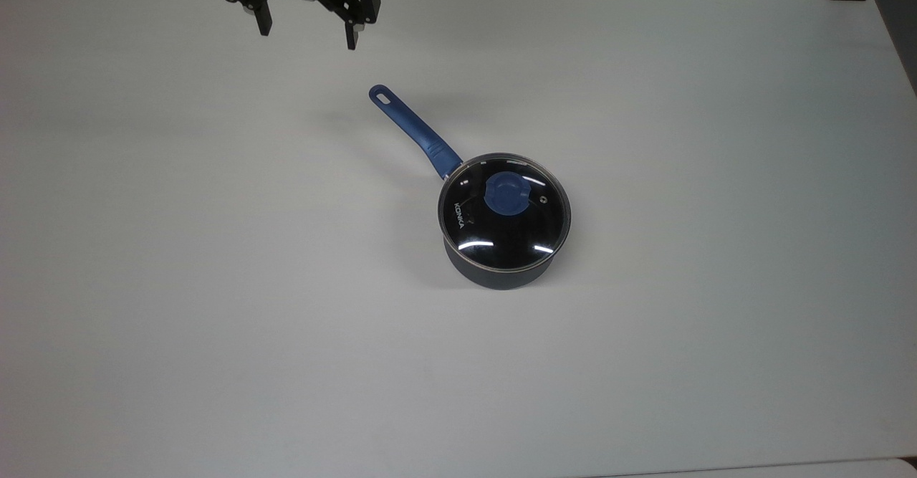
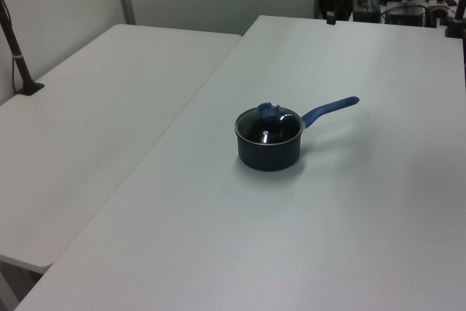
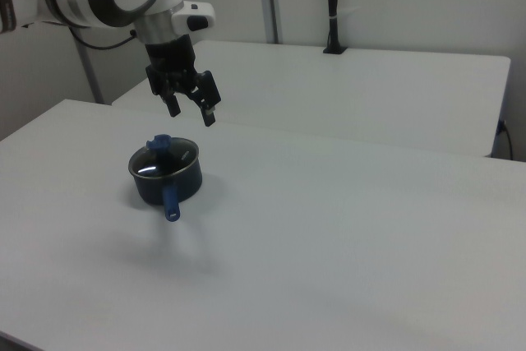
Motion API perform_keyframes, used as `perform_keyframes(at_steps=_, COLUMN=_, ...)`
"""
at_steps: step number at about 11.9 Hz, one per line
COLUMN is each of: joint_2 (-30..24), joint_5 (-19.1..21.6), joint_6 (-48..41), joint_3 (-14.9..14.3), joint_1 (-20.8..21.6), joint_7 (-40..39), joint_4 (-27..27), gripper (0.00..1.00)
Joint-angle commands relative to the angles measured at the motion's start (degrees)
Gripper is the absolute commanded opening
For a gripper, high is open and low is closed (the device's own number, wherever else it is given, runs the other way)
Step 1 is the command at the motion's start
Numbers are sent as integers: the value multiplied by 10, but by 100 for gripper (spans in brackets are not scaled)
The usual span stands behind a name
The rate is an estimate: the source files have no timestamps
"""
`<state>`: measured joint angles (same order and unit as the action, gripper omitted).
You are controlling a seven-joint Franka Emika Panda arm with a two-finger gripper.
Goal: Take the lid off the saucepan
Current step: 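Move the gripper down over the glass lid's blue knob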
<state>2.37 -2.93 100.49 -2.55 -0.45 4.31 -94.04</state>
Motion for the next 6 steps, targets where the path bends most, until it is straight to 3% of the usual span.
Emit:
perform_keyframes(at_steps=1, joint_2=-16, joint_5=7, joint_6=20, joint_3=-1, joint_1=8, joint_7=-8, joint_4=-28, gripper=100)
perform_keyframes(at_steps=6, joint_2=-5, joint_5=21, joint_6=16, joint_3=-1, joint_1=22, joint_7=-1, joint_4=-27, gripper=100)
